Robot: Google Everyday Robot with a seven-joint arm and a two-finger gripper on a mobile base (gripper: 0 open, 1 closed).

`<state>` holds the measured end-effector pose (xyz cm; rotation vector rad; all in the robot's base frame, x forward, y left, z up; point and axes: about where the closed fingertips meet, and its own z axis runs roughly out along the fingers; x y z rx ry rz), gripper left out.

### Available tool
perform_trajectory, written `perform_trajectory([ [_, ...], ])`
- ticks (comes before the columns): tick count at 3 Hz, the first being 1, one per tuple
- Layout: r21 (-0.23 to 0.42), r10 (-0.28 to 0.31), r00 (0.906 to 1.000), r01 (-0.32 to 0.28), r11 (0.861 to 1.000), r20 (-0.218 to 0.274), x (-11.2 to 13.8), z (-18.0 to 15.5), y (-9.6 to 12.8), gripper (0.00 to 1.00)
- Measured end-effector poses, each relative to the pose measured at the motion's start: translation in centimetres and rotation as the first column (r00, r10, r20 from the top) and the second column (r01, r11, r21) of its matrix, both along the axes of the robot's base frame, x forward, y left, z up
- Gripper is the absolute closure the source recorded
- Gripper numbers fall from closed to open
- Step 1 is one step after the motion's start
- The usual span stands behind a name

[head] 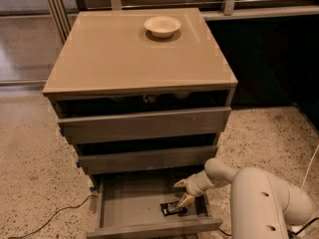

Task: Pick rxbar chocolate from bottom drawer and place on counter

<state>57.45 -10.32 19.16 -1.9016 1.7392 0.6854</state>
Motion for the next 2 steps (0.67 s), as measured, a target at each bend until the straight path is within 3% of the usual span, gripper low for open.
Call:
perform_trajectory([
  [2, 0.010, 0.012, 0.9999, -0.012, 1.000, -0.005, -0.8, -1.4, 0.4, 0.23],
])
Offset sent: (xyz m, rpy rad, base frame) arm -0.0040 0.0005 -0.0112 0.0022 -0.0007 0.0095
